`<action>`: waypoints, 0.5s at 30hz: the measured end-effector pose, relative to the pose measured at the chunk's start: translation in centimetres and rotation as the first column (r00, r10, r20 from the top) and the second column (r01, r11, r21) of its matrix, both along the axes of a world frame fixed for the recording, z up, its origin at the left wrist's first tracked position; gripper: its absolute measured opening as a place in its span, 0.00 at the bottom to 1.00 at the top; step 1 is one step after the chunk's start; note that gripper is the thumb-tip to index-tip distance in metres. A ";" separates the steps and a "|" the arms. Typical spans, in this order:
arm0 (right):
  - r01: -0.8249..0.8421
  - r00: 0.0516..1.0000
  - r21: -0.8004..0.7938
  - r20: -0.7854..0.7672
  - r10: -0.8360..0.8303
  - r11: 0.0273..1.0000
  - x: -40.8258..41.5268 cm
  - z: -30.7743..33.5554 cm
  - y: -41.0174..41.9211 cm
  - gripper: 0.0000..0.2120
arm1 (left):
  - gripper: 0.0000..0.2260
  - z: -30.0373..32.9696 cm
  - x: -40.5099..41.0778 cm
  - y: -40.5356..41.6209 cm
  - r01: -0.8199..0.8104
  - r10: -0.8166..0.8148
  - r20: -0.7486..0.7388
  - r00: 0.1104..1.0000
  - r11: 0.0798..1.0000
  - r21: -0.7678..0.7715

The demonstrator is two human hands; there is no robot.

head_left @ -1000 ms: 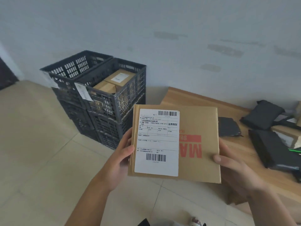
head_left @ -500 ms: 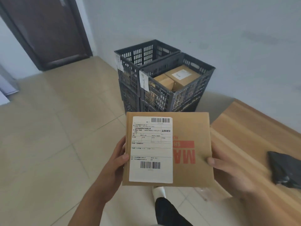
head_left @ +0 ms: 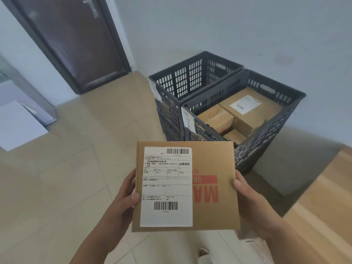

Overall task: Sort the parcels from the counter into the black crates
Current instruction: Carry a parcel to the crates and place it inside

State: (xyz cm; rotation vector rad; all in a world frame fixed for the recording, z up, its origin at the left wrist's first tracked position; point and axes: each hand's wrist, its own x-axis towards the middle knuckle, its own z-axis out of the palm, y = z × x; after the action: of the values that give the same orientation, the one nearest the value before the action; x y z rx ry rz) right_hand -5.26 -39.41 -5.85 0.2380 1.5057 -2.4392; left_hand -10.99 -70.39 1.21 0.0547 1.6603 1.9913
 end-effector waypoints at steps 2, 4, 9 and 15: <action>-0.111 0.993 0.023 0.039 0.110 0.994 -3.4 2.2 -0.7 0.45 | 0.41 -0.8 -2.3 -0.9 -0.046 0.046 -0.008 0.999 0.999 -0.004; -0.134 0.990 0.108 0.049 0.130 0.985 -7.9 2.8 -1.6 0.42 | 0.40 -1.6 -4.9 -2.4 -0.086 0.086 0.004 0.996 0.996 -0.018; -0.177 0.982 0.131 0.096 0.165 0.976 -17.4 1.9 -4.1 0.38 | 0.47 -3.0 -13.0 -5.7 -0.162 0.163 0.075 0.984 0.987 -0.009; -0.109 0.989 0.200 0.125 0.085 0.974 -28.4 2.5 -8.6 0.39 | 0.47 -3.8 -26.0 -9.5 -0.096 0.096 0.011 0.995 0.995 0.009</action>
State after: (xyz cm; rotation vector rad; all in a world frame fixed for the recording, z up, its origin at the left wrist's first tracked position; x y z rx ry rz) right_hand -33.65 -47.98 -3.36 0.3320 1.6770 -2.1560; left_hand -37.04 -79.90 -2.64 -0.0326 1.6762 2.0666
